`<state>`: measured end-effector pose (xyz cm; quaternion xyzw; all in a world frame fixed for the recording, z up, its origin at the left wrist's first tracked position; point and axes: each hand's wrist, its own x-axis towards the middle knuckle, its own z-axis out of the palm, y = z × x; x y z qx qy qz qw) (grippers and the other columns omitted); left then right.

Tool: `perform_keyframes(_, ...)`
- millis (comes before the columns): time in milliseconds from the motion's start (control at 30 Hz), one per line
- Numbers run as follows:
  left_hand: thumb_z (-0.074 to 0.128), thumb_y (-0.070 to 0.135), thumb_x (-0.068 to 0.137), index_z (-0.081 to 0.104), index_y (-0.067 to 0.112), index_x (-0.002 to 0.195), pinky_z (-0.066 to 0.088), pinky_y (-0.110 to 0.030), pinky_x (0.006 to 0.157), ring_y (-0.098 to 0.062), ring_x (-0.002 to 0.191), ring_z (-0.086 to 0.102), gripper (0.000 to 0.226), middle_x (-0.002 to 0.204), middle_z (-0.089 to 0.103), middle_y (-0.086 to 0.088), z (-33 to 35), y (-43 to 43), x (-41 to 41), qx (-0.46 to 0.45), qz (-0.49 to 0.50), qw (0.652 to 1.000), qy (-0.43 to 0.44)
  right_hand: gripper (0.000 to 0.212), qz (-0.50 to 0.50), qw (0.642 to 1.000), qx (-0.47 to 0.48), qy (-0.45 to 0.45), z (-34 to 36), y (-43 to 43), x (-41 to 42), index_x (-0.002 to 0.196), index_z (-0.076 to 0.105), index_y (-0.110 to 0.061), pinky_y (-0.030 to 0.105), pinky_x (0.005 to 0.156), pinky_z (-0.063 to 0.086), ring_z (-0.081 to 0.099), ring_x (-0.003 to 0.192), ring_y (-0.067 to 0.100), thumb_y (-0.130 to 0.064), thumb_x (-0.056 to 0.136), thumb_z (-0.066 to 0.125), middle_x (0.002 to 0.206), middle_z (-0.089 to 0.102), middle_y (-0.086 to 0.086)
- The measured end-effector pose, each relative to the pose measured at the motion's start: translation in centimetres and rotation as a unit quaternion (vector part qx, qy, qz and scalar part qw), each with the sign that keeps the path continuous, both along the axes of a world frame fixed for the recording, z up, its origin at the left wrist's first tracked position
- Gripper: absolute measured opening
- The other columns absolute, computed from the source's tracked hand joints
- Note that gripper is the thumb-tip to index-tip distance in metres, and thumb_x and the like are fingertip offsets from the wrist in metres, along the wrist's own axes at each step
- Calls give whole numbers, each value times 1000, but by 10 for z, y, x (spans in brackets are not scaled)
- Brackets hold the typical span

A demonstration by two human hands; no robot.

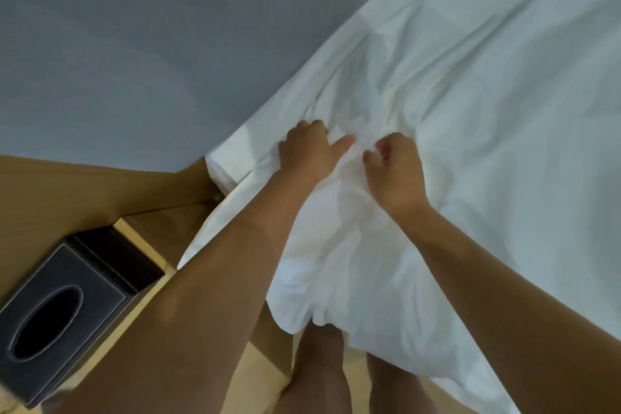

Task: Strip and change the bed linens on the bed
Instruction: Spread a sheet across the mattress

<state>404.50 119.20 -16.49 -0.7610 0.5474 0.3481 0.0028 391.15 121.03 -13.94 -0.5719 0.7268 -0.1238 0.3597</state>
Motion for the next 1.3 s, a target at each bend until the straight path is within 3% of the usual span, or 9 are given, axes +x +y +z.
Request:
perform_keyframes(200,40,30,100,63,9,92,31,-33,76,-26,93,51,32,104,57,-9,9,4,-17,-131,-46,989,-43,57,-41,986,-69,148,3,-12,-34,133,40,-3,33,94,33,40,114,33,-27,86,61,129,42,18)
perform_keyframes(400,44,24,99,67,14,89,38,-34,77,-25,87,53,27,91,57,-3,29,21,-23,-191,-72,979,1,18,53,976,-52,203,1,-26,-41,88,55,-2,37,74,38,47,95,32,-14,95,43,100,54,16)
perform_keyframes(567,47,65,85,59,14,110,48,-30,74,-16,90,59,58,102,61,4,39,-13,-56,-59,89,986,130,19,-42,986,-158,-26,18,-23,-29,79,42,-11,18,66,33,41,77,15,-11,97,40,79,44,1)
perform_keyframes(667,50,34,95,60,12,110,46,-30,77,-21,96,60,28,107,63,-2,36,-29,-76,-31,75,988,131,29,-147,964,-150,-161,36,-21,-37,72,35,-18,11,55,33,38,57,-1,-15,101,34,66,38,-8)
perform_keyframes(767,44,24,97,60,10,109,49,-33,84,-25,100,59,25,113,62,-7,37,-29,-89,-38,68,990,115,31,-344,908,-40,-235,47,-32,-59,72,42,-18,16,59,39,40,60,3,-18,101,31,69,39,-6)
perform_keyframes(900,45,60,89,57,7,120,48,-38,89,-29,105,58,62,120,56,-12,45,-27,-103,-24,119,980,155,45,-401,669,109,-616,65,-10,-106,121,62,-10,42,99,46,61,111,26,-44,95,47,117,65,9)
perform_keyframes(933,45,66,85,58,6,117,48,-39,87,-30,102,59,69,118,57,-13,48,-28,-110,-25,117,979,164,55,-353,655,130,-655,69,2,-118,124,61,-13,45,101,44,57,118,29,-54,91,46,127,61,10)
perform_keyframes(1100,53,76,72,61,8,102,40,-29,57,-24,86,63,75,94,63,-9,59,-28,-161,8,66,979,194,39,-292,845,201,-401,54,45,-155,117,64,-10,44,92,50,68,95,27,-38,91,56,101,73,7)
perform_keyframes(1300,53,18,93,53,13,65,40,-27,64,-25,72,58,28,69,56,-4,63,-27,-199,9,-2,981,196,32,-233,887,237,-320,56,40,-172,112,63,-8,40,85,53,66,93,26,-31,90,56,102,70,8)
